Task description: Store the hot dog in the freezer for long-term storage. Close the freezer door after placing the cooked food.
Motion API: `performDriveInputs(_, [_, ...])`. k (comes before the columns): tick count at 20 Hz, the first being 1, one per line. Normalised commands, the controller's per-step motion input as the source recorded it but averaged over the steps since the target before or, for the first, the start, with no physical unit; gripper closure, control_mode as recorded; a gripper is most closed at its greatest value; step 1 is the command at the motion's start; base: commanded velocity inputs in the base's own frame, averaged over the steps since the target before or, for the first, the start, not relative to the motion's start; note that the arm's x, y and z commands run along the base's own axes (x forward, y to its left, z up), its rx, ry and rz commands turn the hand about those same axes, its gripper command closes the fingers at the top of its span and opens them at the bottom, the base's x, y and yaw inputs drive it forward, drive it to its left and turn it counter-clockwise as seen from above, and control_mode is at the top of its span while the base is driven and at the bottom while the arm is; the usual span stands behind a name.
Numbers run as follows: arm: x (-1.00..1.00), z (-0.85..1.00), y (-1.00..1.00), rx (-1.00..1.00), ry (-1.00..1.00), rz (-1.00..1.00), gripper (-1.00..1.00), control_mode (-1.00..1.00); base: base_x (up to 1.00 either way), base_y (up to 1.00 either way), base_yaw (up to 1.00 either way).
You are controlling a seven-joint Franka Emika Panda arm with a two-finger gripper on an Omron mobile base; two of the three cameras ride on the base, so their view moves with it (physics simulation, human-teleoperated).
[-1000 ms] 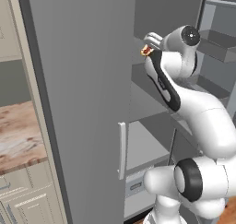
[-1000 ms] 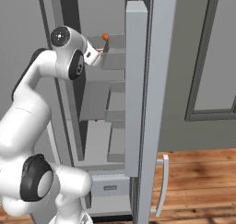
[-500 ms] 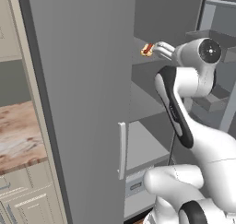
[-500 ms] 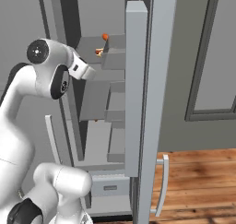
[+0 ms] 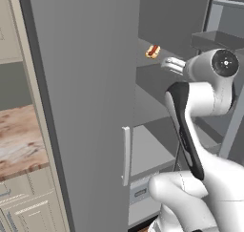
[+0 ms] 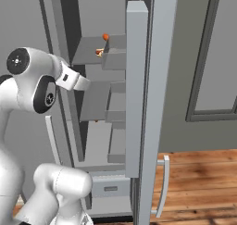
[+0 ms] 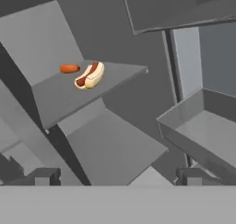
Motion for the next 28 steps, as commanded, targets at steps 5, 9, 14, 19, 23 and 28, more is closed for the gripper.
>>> performDriveInputs(5, [-0.28, 0.0, 0.14, -0.08, 0.29, 0.02, -1.0, -1.0, 0.0, 0.0, 0.0])
performDriveInputs(9, [-0.25, -0.05, 0.09, 0.0, 0.31, 0.05, -1.0, -1.0, 0.0, 0.0, 0.0])
performDriveInputs(14, [-0.15, -0.12, 0.0, 0.03, 0.34, 0.05, -1.0, -1.0, 0.0, 0.0, 0.0])
performDriveInputs(19, [-0.31, -0.27, 0.0, 0.01, 0.26, 0.05, -1.0, -1.0, 0.0, 0.0, 0.0])
performDriveInputs(23, [-0.41, -0.31, 0.0, 0.0, 0.08, 0.06, -1.0, -1.0, 0.0, 0.0, 0.0])
performDriveInputs(28, [-0.32, -0.2, 0.03, 0.05, 0.0, 0.11, -1.0, -1.0, 0.0, 0.0, 0.0])
